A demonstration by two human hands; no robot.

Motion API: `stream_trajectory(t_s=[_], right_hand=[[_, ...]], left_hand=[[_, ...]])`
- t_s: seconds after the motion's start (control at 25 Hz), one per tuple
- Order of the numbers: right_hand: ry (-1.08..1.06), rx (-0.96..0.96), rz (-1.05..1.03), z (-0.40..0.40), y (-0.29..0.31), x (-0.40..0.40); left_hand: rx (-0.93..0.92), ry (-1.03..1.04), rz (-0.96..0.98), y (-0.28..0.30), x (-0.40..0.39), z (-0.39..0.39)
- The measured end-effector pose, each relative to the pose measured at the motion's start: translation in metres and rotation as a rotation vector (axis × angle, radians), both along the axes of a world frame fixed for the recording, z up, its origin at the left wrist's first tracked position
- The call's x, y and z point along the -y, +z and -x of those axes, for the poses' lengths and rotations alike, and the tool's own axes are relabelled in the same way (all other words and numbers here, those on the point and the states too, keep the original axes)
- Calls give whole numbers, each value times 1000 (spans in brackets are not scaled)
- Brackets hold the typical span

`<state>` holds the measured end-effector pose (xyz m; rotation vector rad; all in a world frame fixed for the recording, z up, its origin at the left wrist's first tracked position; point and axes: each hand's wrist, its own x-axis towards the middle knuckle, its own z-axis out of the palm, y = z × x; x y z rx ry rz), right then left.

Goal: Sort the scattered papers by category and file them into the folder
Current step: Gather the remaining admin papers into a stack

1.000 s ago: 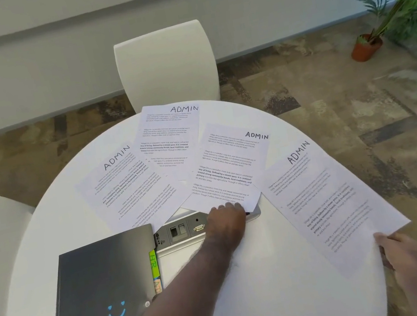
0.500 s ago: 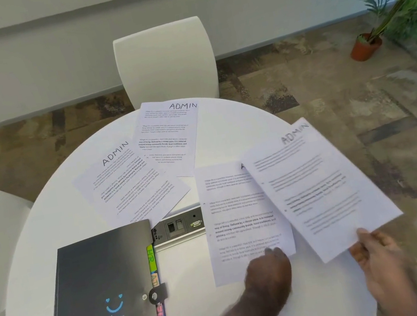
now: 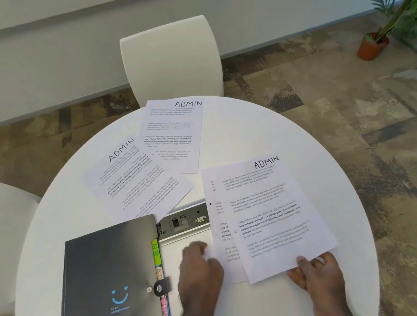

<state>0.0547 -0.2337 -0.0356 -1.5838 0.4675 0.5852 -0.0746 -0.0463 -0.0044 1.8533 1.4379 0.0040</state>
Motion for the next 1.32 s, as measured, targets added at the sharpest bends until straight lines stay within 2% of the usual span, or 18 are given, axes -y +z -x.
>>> stream_trajectory(t_s=[0.2, 0.36, 0.48, 0.56, 0.6, 0.68, 0.84, 0.92, 1.0, 1.08, 1.12, 1.24, 1.32], right_hand=[[63, -35, 20, 22, -1, -11], [161, -89, 43, 29, -2, -19], [268, -114, 185, 20, 8, -14], [236, -40, 352, -5, 11, -1], [211, -21, 372, -20, 12, 9], [274, -84, 250, -44, 26, 16], [617, -302, -207, -62, 46, -17], [663, -339, -278, -61, 45, -44], [668, -309, -257, -65, 41, -68], [672, -254, -201, -71, 38, -90], [669, -229, -176, -76, 36, -100], [619, -170, -117, -89, 32, -133], [595, -132, -106, -94, 32, -160]], left_hand=[[-14, 128, 272, -20, -30, -37], [8, 149, 325, -28, -20, -46], [206, 188, 410, -27, -16, -44], [309, 160, 450, -19, -20, -35], [329, 132, 459, -14, -26, -30], [385, 91, 514, -4, -41, -21], [543, 54, 671, 22, -70, -12], [580, 34, 693, 31, -86, -11], [608, -3, 702, 37, -112, -10], [593, 8, 634, 38, -149, -8], [550, 43, 503, 34, -172, -6], [209, 85, -86, 10, -247, 13], [-59, 34, -166, -13, -287, 28]])
